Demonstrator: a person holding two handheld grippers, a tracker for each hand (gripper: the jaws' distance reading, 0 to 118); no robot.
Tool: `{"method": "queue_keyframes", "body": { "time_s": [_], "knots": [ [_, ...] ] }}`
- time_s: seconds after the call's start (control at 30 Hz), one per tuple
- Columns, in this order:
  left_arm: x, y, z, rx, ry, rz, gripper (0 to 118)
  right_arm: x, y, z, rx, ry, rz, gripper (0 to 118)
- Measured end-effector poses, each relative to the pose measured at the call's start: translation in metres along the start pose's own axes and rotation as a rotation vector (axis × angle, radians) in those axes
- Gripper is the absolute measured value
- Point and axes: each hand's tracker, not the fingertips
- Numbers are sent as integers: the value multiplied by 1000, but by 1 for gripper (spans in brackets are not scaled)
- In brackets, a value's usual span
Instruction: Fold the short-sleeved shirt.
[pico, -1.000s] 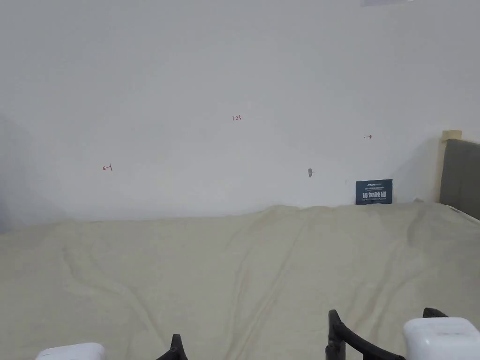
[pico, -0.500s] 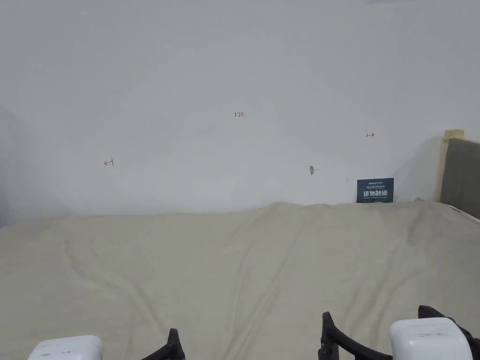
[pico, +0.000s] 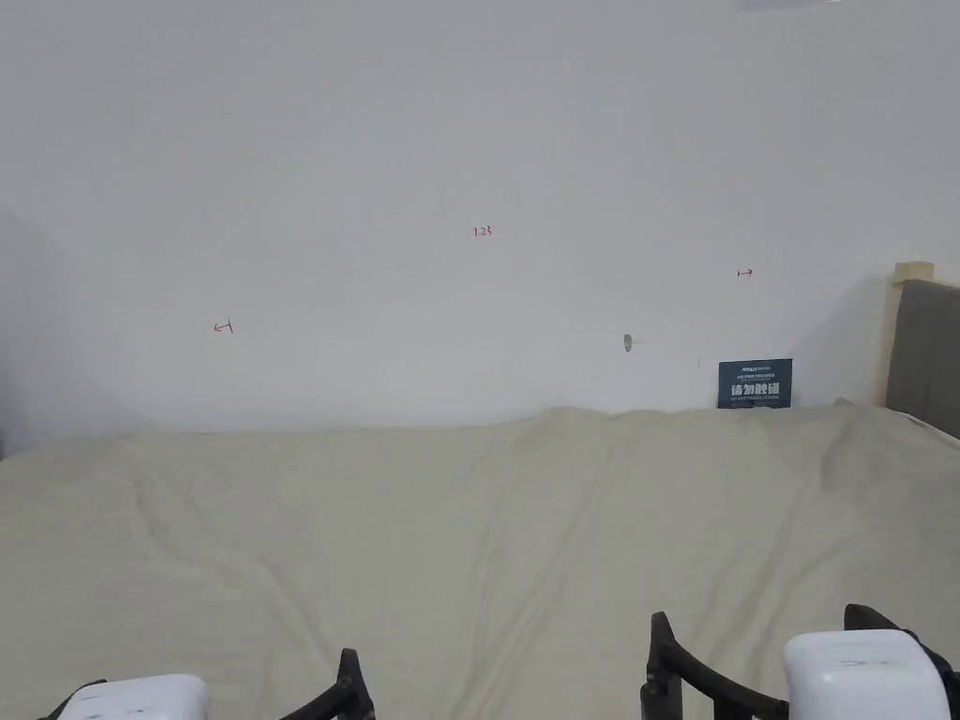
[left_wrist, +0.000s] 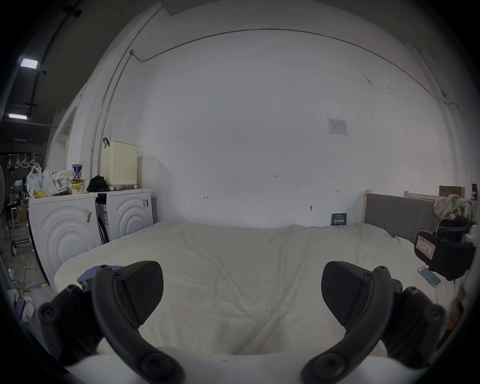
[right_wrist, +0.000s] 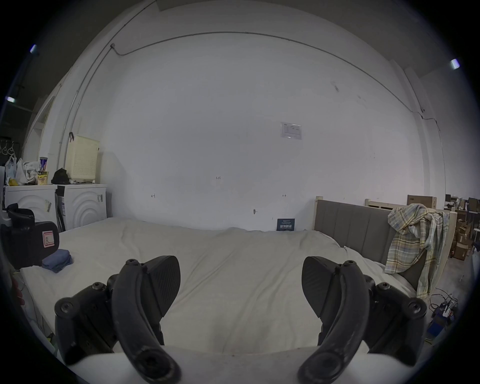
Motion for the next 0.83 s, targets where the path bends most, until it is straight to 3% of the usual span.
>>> {"method": "queue_keyframes", "body": {
  "time_s": [0.73,0.83],
  "knots": [
    [0,-1,-2,-7,-11,6,118,-1,-1,3,38,-29,4,102],
    [-1,-1,-2,-14,-15,8,118,2,1,4,28,-28,-54,102]
  ]
}}
